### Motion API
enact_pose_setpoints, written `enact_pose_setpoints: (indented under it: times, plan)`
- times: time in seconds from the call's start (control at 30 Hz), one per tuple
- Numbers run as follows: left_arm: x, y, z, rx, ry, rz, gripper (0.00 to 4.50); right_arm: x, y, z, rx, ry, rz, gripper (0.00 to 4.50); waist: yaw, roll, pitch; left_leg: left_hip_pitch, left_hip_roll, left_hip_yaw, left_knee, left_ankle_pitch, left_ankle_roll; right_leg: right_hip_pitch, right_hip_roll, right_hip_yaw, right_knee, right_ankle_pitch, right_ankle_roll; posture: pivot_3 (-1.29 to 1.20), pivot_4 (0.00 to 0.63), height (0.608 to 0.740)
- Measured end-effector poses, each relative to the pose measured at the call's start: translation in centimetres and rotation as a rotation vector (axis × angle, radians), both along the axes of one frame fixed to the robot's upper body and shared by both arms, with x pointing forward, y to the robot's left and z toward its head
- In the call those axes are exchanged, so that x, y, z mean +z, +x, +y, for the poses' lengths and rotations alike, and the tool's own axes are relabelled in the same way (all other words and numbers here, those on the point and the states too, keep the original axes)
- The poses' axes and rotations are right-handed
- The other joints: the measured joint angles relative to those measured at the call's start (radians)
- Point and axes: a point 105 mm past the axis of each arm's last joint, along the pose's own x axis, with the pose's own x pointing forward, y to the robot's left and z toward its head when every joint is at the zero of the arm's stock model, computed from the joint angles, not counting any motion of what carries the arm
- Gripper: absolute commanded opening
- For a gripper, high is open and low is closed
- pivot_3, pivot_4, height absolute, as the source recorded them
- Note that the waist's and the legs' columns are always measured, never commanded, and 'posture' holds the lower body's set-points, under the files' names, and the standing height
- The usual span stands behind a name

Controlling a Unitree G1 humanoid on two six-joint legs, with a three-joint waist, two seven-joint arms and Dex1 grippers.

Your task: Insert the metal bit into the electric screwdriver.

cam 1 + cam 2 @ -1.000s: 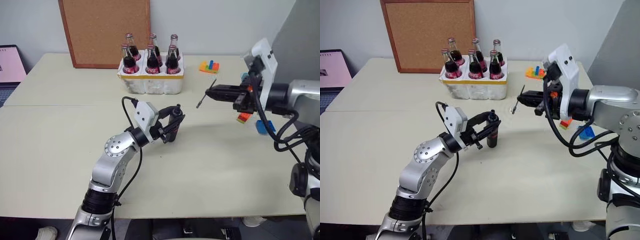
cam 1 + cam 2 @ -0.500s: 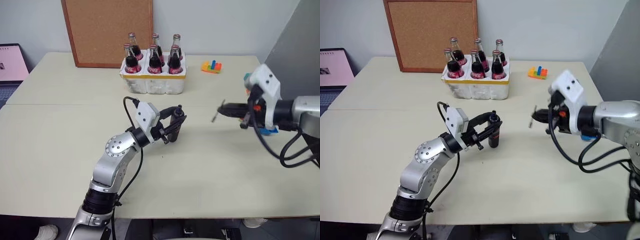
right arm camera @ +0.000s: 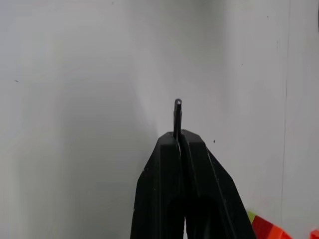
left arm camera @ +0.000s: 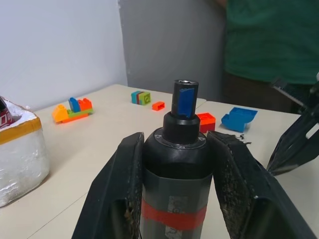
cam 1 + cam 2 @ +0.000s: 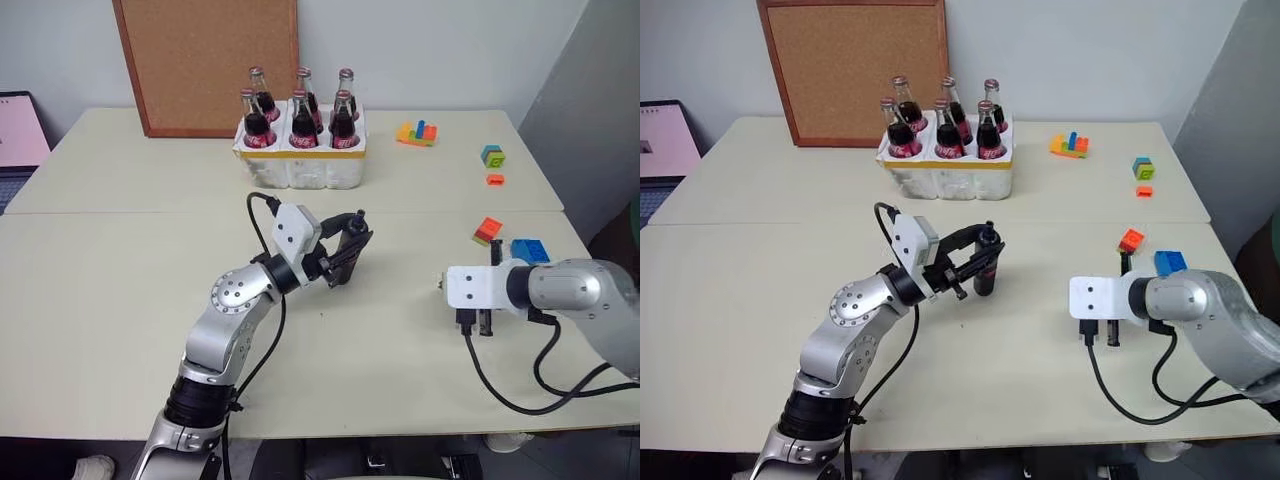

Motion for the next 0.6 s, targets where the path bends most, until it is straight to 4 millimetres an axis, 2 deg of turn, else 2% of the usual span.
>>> enact_pose_setpoints:
  times: [0.1,0.13,0.17,0.3,0.43,0.53,0.6]
  plan:
    - [0.0,0.0,0.0,-0.001,0.0,0.001,1.62,-0.4,0.3,0.7,0.023,-0.007,-0.015,0.0,0.0,0.0,0.0,0.0,0.0,0.0,0.0,0.0,0.0,0.0,0.0,0.0,0.0,0.0,0.0,0.0,0.15,0.74]
    - [0.0,0.0,0.0,-0.001,0.0,0.0,1.62,-0.5,0.4,1.0,0.028,-0.006,-0.018,0.41,0.001,0.0,0.0,0.0,0.0,0.0,0.0,0.0,0.0,0.0,0.0,0.0,0.0,0.0,0.0,0.0,0.15,0.74]
    - [0.0,0.0,0.0,-0.001,0.0,0.0,1.62,-0.5,0.4,1.1,0.032,-0.005,-0.02,0.53,0.001,0.0,0.0,0.0,0.0,0.0,0.0,0.0,0.0,0.0,0.0,0.0,0.0,0.0,0.0,0.0,0.15,0.74]
    - [0.0,0.0,-0.1,-0.001,0.001,0.001,1.62,-0.8,0.2,1.6,0.04,0.019,-0.002,1.59,0.002,0.0,0.0,0.0,0.0,0.0,0.0,0.0,0.0,0.0,-0.001,0.0,0.0,0.0,0.0,0.0,0.15,0.74]
    - [0.0,0.0,-0.1,-0.001,0.002,0.002,1.62,0.5,0.3,1.8,0.014,0.111,0.0,2.66,0.002,0.0,0.0,0.0,-0.001,0.0,0.001,0.0,0.0,0.0,-0.001,0.0,0.001,0.0,0.0,0.0,0.15,0.74]
    - [0.0,0.0,-0.1,0.0,0.002,0.002,1.62,2.4,0.4,1.9,0.007,0.206,-0.001,2.73,0.002,0.0,0.0,0.0,-0.001,-0.001,0.001,0.0,0.0,0.001,-0.001,0.0,0.001,0.0,0.0,0.0,0.15,0.74]
    - [0.0,0.1,-0.1,-0.001,0.004,0.003,1.62,3.2,0.5,1.6,0.039,0.203,0.003,2.73,0.002,0.0,0.0,0.001,-0.001,-0.001,0.001,0.0,0.0,0.001,-0.001,0.0,0.002,0.0,0.0,0.0,0.15,0.74]
